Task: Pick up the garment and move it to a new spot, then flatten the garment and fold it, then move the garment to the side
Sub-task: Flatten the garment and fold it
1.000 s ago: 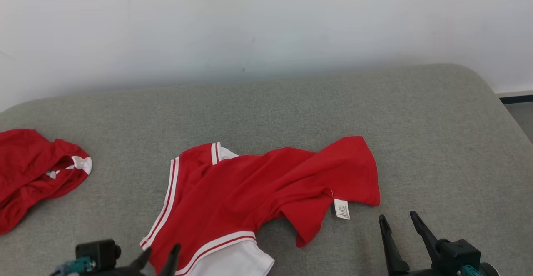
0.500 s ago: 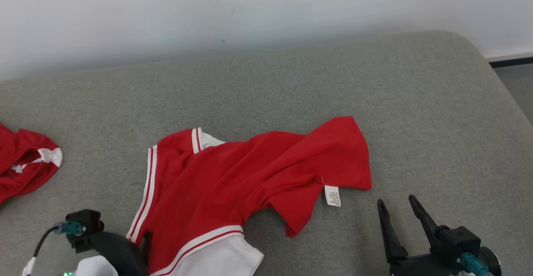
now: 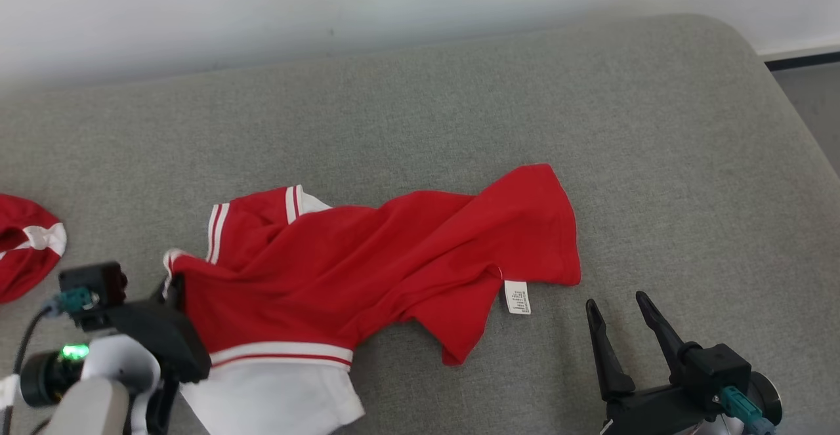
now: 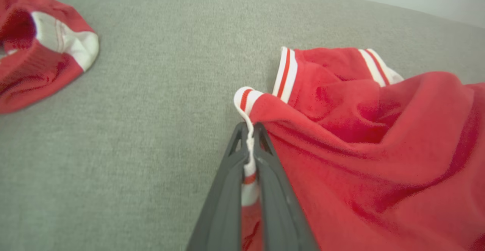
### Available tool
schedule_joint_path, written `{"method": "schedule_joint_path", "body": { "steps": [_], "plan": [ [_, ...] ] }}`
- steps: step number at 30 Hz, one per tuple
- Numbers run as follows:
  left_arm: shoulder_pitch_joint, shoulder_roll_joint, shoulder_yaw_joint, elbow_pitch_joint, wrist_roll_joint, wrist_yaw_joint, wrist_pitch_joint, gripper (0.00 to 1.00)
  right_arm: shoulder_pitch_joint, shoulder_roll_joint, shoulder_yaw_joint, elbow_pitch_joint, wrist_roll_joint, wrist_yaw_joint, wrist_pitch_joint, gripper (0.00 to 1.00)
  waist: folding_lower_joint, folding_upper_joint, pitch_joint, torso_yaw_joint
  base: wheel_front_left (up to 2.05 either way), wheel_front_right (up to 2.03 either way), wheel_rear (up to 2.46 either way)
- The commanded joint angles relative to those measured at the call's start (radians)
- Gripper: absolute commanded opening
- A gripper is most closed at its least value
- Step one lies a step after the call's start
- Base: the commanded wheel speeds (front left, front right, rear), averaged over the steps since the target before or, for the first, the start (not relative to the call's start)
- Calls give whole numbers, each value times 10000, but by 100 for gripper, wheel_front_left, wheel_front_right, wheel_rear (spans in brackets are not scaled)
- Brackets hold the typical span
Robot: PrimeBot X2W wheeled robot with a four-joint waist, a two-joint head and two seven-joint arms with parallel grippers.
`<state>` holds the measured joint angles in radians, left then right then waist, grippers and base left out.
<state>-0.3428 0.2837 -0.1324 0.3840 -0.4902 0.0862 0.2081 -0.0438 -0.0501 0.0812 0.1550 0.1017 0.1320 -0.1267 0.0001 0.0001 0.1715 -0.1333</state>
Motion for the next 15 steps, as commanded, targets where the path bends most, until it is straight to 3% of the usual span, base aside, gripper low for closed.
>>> {"method": "schedule_joint_path", "body": {
  "steps": [1,8,15],
  "plan": [
    [-311,109,30,136,122,-49,-276,0,-101,-6,23,-54,-103,-25,-13,100,-1,-1,233,-122,0,0,0],
    [-1842,566,41,1075,684,-103,-1425,0,-261,-4,115,-241,-210,-25,35,100,-1,-1,887,-512,0,0,0],
    [-2949,884,-86,2109,1080,-57,-1907,0,-410,-4,231,-237,-231,-25,9,100,-1,-1,1252,-785,0,0,0]
  ]
}}
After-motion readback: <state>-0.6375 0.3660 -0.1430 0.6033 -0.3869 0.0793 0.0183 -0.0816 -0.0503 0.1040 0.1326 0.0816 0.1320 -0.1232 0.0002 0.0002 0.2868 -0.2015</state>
